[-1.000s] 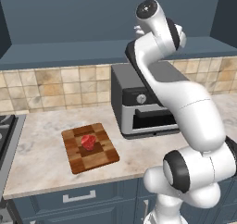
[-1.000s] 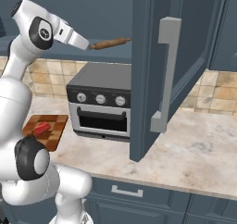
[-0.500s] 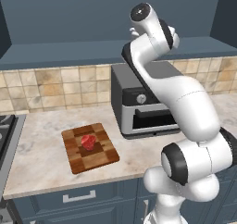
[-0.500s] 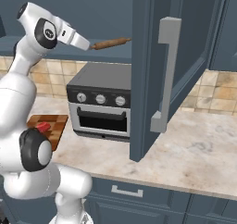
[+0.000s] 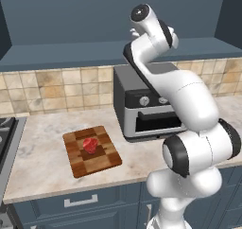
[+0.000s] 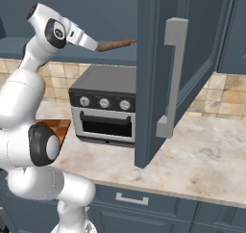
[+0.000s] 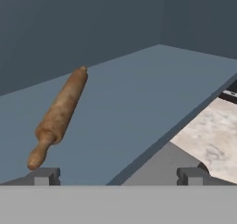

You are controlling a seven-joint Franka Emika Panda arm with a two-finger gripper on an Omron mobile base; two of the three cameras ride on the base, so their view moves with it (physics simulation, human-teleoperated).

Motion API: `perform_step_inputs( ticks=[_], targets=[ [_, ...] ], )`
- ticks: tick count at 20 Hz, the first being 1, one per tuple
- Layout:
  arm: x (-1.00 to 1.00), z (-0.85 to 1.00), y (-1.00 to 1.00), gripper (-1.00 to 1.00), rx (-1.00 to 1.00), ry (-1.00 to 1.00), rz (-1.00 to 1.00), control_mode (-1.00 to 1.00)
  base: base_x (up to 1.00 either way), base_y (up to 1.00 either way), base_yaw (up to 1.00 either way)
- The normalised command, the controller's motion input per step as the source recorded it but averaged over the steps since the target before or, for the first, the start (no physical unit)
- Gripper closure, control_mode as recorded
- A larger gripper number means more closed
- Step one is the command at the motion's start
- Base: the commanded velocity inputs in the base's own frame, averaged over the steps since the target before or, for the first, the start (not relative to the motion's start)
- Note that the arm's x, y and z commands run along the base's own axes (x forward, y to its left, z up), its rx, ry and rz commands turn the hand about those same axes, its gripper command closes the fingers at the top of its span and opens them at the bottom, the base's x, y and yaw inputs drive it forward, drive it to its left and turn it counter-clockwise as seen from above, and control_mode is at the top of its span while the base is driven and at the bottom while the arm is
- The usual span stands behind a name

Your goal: Open the cabinet, retrieve the rolling pin, and place it next to the meat on the cutting board to prepare for tenderizing.

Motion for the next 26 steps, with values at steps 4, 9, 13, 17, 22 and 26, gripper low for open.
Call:
perform_step_inputs(
  ticks=[4, 9, 13, 17, 22, 26],
  targets=[
    [0.32, -0.03, 0.00, -1.00, 0.00, 0.03, 0.00, -1.00, 0.00, 0.00, 0.00],
    [0.32, -0.05, 0.00, -1.00, 0.00, 0.03, 0.00, -1.00, 0.00, 0.00, 0.00],
    [0.30, -0.06, 0.00, -1.00, 0.00, 0.00, 0.00, -1.00, 0.00, 0.00, 0.00],
    [0.28, -0.09, 0.00, -1.00, 0.00, 0.00, 0.00, -1.00, 0.00, 0.00, 0.00],
    [0.25, -0.08, 0.01, -1.00, 0.00, 0.00, 0.00, -1.00, 0.00, 0.00, 0.00],
    [0.27, -0.07, 0.03, -1.00, 0.00, 0.00, 0.00, -1.00, 0.00, 0.00, 0.00]
  ],
)
